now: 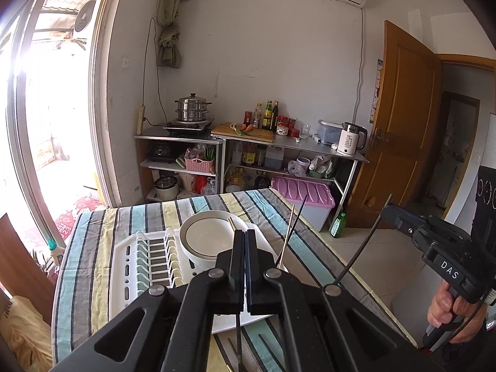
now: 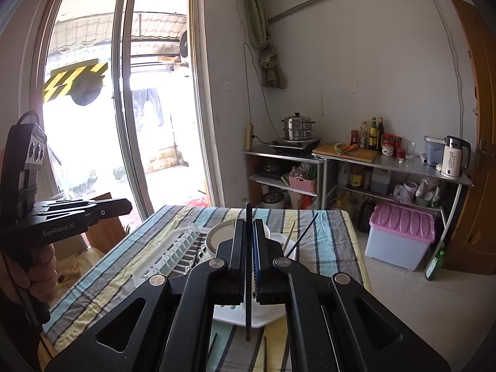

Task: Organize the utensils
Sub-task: 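Lift both held black chopsticks and carry them over the white cup, then lower the black chopsticks into the white cup and open both tools, then move both open tools back down to the chopsticks on the table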

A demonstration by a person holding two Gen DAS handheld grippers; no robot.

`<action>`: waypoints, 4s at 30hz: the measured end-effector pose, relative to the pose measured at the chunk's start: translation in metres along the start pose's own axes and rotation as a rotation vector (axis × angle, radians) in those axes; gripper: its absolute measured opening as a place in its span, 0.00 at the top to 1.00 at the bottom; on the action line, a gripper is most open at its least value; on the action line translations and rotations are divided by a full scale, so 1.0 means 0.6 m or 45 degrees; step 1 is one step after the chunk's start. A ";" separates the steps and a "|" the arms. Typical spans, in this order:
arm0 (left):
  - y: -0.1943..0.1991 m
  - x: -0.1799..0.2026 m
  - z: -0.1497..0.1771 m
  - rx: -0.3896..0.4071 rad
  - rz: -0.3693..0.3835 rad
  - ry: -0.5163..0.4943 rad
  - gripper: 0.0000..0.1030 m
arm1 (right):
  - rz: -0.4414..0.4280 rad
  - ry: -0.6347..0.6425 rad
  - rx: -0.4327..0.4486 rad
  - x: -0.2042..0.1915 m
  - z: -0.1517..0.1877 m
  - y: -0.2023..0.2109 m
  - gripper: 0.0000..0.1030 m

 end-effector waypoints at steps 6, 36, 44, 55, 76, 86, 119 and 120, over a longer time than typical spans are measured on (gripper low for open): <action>-0.058 0.004 0.043 -0.107 0.055 -0.010 1.00 | 0.001 -0.017 -0.027 0.010 0.020 -0.014 0.97; -0.392 0.012 0.279 -0.719 0.050 -0.133 0.96 | -0.013 -0.052 -0.101 0.053 0.053 -0.068 0.96; -0.321 -0.005 0.219 -0.571 0.037 -0.109 0.96 | -0.012 -0.044 -0.076 0.047 0.038 -0.064 0.97; -0.173 -0.005 0.052 -0.246 0.040 -0.085 0.96 | -0.008 -0.043 -0.006 0.045 0.001 -0.051 0.97; -0.189 0.050 -0.094 -0.102 0.118 0.000 0.96 | -0.025 -0.119 0.070 0.065 -0.051 -0.092 0.97; -0.283 0.030 -0.028 -0.203 0.128 0.065 0.96 | -0.008 -0.201 -0.042 0.106 0.002 -0.158 0.97; -0.227 0.014 0.043 -0.164 0.121 0.033 0.86 | 0.025 -0.205 -0.118 0.124 0.053 -0.122 0.85; -0.215 0.013 0.052 -0.160 0.119 0.037 0.86 | 0.024 -0.202 -0.117 0.120 0.058 -0.113 0.85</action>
Point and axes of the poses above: each gripper's, at about its wrist camera, not at the fingertips, and y roughly against the way its jaws point, x to its right, z to its underside, the point moved 7 cm from there along -y, roughly the way its jaws point, and after that the axes turned 1 degree about -z, right-handed, at the moved point
